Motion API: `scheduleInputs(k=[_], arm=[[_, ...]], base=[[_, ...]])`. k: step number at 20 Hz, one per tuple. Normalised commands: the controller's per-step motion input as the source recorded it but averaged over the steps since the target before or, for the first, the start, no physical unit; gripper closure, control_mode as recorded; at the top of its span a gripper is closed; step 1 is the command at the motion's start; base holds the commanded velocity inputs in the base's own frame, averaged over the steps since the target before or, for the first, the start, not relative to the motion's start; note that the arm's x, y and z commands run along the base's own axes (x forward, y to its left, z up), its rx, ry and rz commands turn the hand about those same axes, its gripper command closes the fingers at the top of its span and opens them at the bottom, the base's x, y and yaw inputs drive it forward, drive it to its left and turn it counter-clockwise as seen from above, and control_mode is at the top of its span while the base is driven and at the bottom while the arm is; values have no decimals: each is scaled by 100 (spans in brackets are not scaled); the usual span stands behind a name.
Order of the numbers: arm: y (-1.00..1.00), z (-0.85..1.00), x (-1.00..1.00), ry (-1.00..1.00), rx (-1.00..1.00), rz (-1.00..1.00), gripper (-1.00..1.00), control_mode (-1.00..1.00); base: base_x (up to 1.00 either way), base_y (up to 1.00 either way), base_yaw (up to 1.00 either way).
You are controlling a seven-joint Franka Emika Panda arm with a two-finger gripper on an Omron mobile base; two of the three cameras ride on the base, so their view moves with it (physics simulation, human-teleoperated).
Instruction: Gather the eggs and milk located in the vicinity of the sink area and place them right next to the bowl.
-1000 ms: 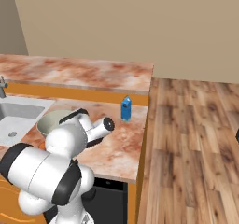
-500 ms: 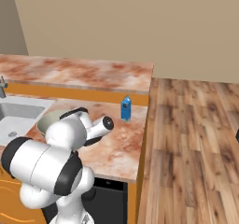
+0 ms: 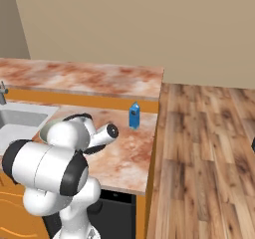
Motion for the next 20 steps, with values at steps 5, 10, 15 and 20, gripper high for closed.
scheduleInputs(k=[5,10,15,20], arm=[[1,-7,0,0,0,0,-100,-100],[-8,0,0,0,0,1,-100,-100],[0,5,0,0,-1,0,-100,-100],[-24,40,-11,3,0,0,-100,-100]], base=[[0,0,0],[0,0,0],[0,0,0],[0,0,0]])
